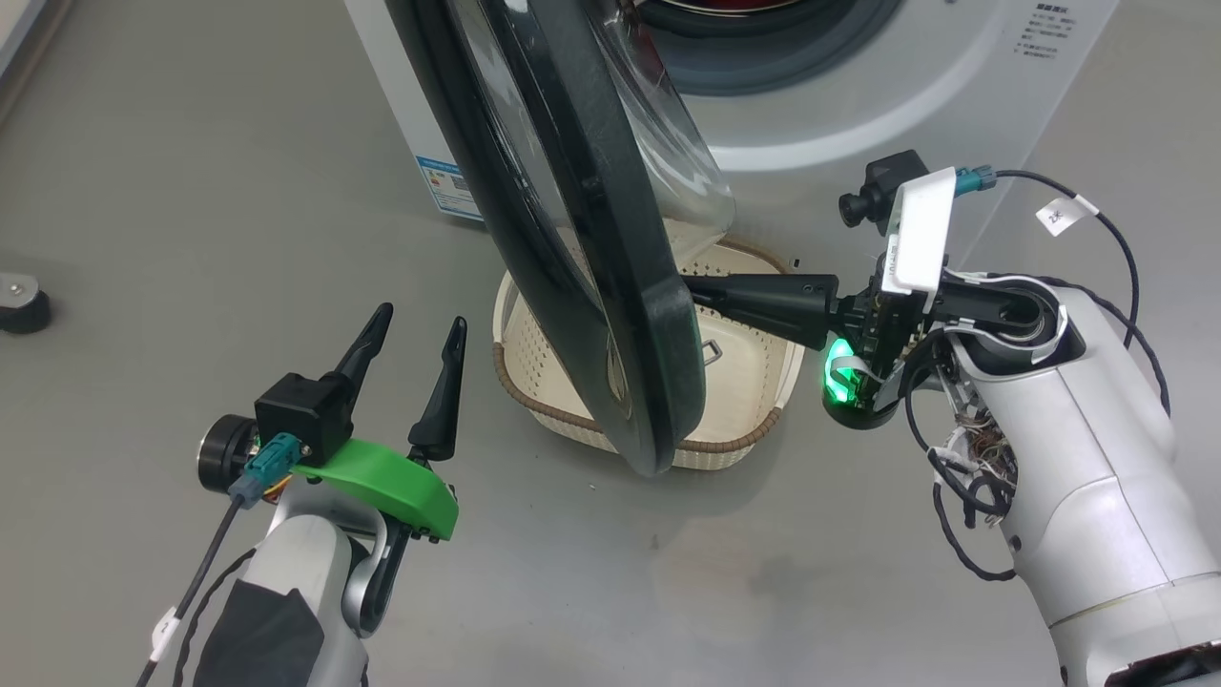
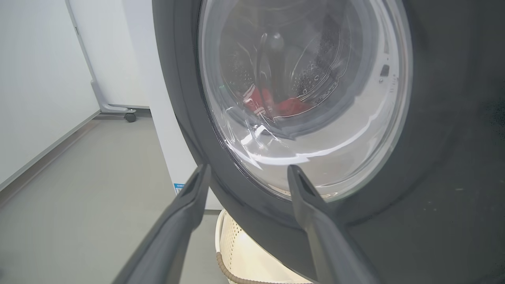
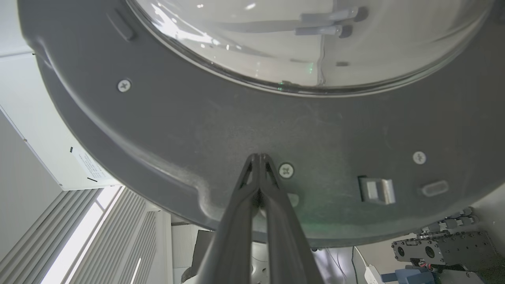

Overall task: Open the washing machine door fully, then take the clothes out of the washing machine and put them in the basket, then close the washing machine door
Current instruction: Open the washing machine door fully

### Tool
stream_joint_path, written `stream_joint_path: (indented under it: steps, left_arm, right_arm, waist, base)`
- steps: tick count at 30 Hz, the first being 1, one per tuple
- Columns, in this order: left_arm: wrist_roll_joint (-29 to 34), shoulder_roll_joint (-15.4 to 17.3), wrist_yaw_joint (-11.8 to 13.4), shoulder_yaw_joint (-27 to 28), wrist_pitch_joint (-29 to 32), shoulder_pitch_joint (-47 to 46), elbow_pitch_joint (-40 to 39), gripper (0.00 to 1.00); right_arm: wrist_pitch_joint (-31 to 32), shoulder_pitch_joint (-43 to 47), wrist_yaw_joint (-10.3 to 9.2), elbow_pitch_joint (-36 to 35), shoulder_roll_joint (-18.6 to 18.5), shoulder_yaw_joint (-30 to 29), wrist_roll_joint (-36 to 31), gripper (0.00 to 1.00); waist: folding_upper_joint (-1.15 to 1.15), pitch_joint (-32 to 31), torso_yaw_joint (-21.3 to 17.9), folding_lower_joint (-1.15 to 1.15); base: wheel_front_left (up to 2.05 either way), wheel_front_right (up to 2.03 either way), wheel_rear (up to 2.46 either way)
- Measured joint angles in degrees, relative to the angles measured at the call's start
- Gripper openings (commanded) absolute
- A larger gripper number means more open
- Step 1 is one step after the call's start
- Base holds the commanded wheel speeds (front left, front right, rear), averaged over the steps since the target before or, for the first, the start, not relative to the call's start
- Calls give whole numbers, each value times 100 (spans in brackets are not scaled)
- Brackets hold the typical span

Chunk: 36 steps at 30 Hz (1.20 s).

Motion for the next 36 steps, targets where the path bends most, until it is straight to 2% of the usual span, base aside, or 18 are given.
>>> stream_joint_path:
  steps: [13,22,29,35,36]
  left_arm:
    - [-42,1,0,-108,0,112,56,100]
    - [-83,2,2,-78,0,146,53,100]
    - [-167,2,25,-52,0,197,40,100]
    - [-211,2,69,22,0,225,35,100]
    - [-214,2,69,31,0,227,36,100]
  right_arm:
    - [-448,380,0,-309,2,740,428,0]
    - [-745,450,0,-359,5,1044,537,0]
    - [-1156,630,0,-456,15,1006,755,0]
    - [-1729,784,0,-727,31,606,865,0]
    - [-1857,836,0,-765,33,512,871,27]
  waist:
    - [0,-209,486,0]
    - [0,-268,647,0]
    - [0,-295,649,0]
    - [0,-324,598,0]
    - [0,-338,585,0]
  base:
    - [0,0,0]
    - [0,0,0]
    - [0,0,0]
    - [0,0,0]
    - [0,0,0]
